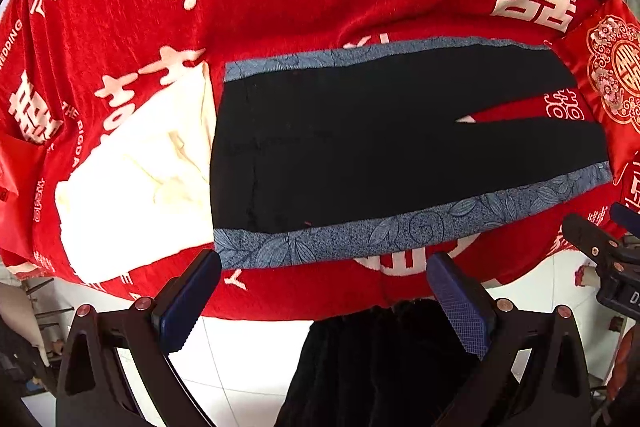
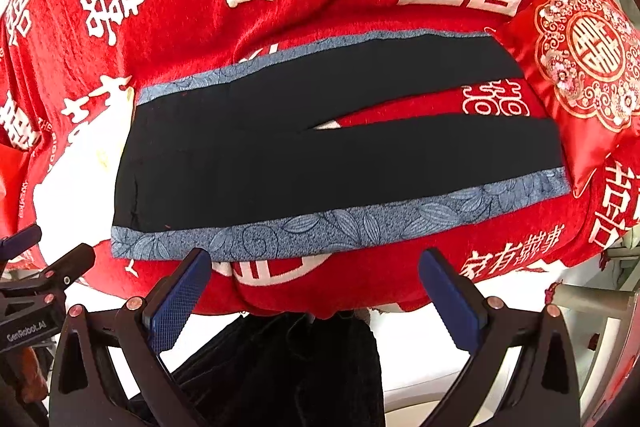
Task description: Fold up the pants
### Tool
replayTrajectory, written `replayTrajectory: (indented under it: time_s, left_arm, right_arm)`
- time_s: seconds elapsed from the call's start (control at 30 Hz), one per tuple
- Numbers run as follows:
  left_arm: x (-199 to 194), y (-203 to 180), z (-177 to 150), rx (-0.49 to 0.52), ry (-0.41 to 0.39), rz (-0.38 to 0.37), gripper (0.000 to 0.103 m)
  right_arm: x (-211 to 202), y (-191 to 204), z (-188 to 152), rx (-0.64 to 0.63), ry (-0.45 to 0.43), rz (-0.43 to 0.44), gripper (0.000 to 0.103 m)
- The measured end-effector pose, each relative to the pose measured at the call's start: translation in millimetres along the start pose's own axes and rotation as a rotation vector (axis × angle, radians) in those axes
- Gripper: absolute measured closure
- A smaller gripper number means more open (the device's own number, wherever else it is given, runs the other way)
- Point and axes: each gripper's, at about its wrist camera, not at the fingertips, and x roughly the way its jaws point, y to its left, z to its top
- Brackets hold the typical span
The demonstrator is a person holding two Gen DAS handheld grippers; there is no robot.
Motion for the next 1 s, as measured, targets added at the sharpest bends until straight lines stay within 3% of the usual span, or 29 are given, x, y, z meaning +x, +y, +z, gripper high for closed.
replayTrajectory:
  time_s: [0.57, 1.0]
  left_arm:
    - [23.1, -19.8, -7.6, 0.076, 0.039, 0.003, 0.0]
    - [36.2, -20.9, -14.2, 0.062, 0.065, 0.002, 0.0]
  right_arm:
    - [-2.0, -22.8, -22.1, 0.097, -0.001, 0.027, 0.0]
    - [11.7, -27.3, -29.0, 0.059, 0.092, -0.001, 0.0]
